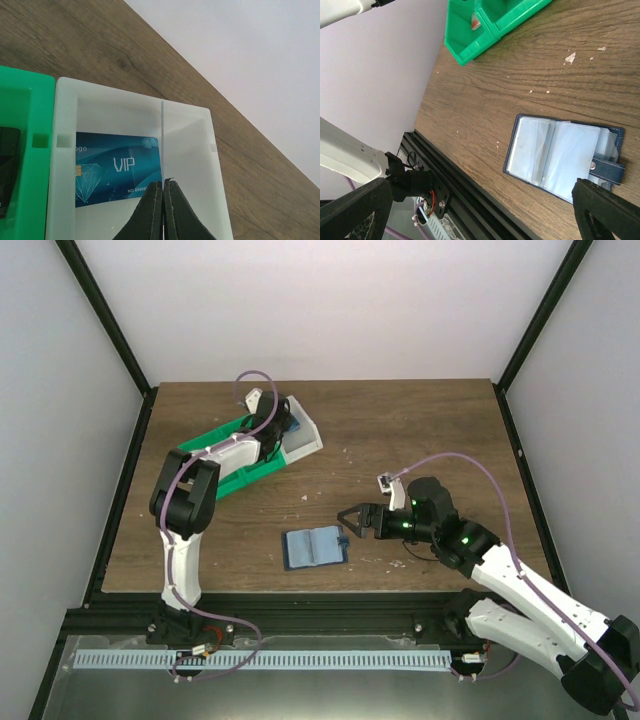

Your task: Take the credit cards out of the card holder

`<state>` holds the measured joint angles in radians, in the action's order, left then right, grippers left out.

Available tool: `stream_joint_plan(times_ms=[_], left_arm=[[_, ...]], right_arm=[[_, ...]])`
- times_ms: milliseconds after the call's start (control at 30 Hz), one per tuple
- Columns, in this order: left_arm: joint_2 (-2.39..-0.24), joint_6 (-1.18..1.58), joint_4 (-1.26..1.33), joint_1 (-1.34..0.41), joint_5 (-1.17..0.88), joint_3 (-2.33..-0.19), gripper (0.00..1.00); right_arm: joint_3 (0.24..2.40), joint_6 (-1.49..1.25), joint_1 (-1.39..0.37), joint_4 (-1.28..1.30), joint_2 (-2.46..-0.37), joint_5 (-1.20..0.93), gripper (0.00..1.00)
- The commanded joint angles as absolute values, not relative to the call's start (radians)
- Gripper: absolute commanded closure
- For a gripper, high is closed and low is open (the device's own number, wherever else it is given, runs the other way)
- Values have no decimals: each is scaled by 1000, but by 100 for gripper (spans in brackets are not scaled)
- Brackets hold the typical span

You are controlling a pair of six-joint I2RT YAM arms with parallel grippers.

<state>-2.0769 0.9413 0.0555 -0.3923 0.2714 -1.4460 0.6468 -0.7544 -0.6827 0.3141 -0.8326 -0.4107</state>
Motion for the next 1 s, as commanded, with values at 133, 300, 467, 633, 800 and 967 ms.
stream_joint_plan(times_ms=[133, 300, 467, 633, 800, 967], left_arm=[[-2132, 915, 31, -385, 298, -1499, 97], [-2149, 917, 21, -385, 301, -1514, 96], [-2163, 917, 15, -385, 299, -1533, 93], [-2167, 923, 13, -385, 298, -1534, 93], [-2169, 933, 8, -385, 289, -1531, 90], [-2168, 927, 10, -385, 278, -1532, 83]], right_arm=[[702, -738, -678, 317, -831, -389, 0], [704, -738, -678, 318, -833, -384, 0], [703, -738, -678, 318, -833, -382, 0], [698, -739, -678, 320, -832, -381, 0], [695, -742, -678, 323, -826, -379, 0], [692, -743, -678, 329, -821, -374, 0]])
